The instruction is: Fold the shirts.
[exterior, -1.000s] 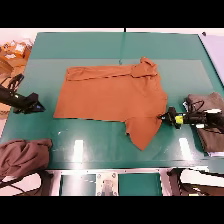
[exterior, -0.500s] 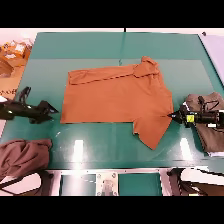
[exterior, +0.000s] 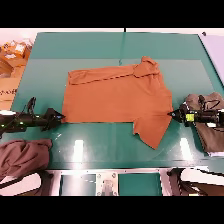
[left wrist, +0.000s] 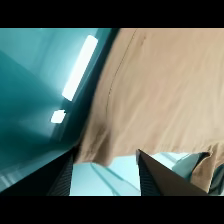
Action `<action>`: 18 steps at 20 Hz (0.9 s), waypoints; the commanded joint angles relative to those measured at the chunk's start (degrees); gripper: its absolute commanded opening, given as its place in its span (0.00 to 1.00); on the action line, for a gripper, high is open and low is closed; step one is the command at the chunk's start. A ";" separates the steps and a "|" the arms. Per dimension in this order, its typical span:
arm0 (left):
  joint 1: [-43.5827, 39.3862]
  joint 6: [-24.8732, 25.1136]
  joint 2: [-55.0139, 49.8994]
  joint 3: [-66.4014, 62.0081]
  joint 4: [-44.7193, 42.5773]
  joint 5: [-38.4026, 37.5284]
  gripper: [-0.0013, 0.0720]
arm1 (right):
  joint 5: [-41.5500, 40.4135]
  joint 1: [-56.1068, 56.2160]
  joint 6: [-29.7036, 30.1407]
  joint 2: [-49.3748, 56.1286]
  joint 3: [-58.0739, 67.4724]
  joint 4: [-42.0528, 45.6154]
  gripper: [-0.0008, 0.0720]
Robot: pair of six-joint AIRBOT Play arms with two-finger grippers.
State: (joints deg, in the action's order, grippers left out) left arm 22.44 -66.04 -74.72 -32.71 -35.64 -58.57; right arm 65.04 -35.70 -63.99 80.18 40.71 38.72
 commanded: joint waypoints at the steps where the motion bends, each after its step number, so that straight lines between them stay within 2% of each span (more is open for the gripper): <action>1: -1.25 0.57 -0.81 0.20 2.14 0.85 0.65 | -0.09 0.04 0.04 -0.04 0.04 -0.63 0.03; 4: -5.88 0.59 -2.23 -0.66 1.75 -0.22 0.65 | -0.09 0.02 0.20 -0.02 0.02 -1.20 0.03; 6: -3.34 0.31 -2.03 -6.14 -2.95 -7.65 0.65 | -0.07 0.02 0.20 -0.02 0.02 -1.22 0.03; 8: 1.01 -4.00 -2.03 -12.20 -10.54 -15.52 0.65 | -0.07 0.02 0.20 -0.04 0.02 -1.22 0.03; 10: 3.48 -5.09 -2.05 -15.89 -14.08 -18.97 0.65 | -0.07 0.04 0.20 -0.02 0.02 -1.27 0.03; 15: 3.28 -5.05 -2.12 -13.33 -14.01 -8.55 0.65 | -0.02 0.07 0.13 -0.02 0.02 -1.25 0.03; 18: -0.57 -4.76 -2.29 -9.86 -13.35 -2.95 0.65 | -0.04 0.07 -0.31 -0.02 0.02 -1.29 0.03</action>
State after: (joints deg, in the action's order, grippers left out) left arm 24.14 -70.76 -76.84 -44.73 -48.99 -67.07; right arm 64.95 -35.68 -63.90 80.18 40.71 37.50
